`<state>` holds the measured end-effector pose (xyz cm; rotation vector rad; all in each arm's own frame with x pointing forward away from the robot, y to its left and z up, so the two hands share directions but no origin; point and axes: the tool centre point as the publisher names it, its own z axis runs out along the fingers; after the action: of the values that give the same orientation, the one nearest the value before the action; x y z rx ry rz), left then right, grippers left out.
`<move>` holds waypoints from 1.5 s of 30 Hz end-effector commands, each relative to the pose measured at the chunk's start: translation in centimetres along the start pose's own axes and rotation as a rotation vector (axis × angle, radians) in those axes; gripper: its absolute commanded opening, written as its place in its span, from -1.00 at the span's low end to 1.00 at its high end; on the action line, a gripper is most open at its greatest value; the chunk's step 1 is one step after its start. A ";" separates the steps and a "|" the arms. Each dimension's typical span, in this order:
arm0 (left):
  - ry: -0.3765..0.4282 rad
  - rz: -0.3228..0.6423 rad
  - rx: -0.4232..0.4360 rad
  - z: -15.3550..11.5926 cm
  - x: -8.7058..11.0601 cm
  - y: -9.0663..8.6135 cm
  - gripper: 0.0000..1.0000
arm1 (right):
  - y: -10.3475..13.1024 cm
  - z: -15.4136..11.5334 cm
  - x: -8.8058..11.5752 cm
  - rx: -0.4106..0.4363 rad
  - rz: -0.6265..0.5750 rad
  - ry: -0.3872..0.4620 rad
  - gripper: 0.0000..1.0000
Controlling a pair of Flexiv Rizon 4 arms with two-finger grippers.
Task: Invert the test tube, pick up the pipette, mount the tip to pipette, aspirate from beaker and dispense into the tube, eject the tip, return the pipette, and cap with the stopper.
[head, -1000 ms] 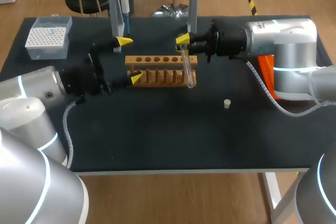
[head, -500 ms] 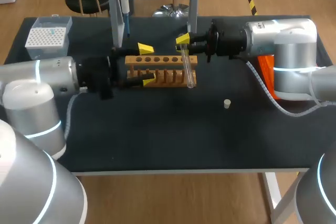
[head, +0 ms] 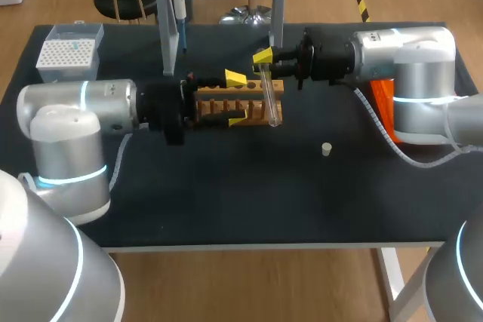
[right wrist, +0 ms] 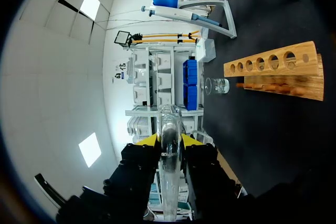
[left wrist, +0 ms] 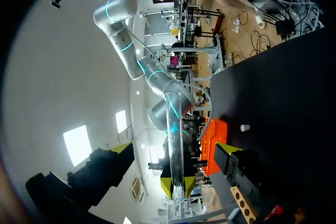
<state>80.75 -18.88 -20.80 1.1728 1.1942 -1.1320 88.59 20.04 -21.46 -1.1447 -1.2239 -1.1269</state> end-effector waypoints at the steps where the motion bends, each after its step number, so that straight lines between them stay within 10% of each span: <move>1: 0.010 0.019 0.010 0.9 -0.3 0.1 1.00 | 0.0 0.0 0.1 0.000 0.000 -0.004 -1.00; 33: 0.052 -0.001 0.033 5.4 -0.2 -0.2 1.00 | 0.0 0.0 0.1 0.000 0.000 -0.004 -1.00; 36: 0.050 -0.003 0.020 5.4 -0.3 -0.1 0.59 | 0.0 0.0 0.1 0.000 0.000 -0.004 -1.00; 45: 0.043 -0.009 0.004 5.5 -0.3 -0.1 0.45 | 0.0 0.0 0.1 0.000 0.000 -0.004 -1.00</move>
<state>81.16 -24.20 -20.28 1.2064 1.2342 -1.1258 88.59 20.03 -21.46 -1.1448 -1.2238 -1.1270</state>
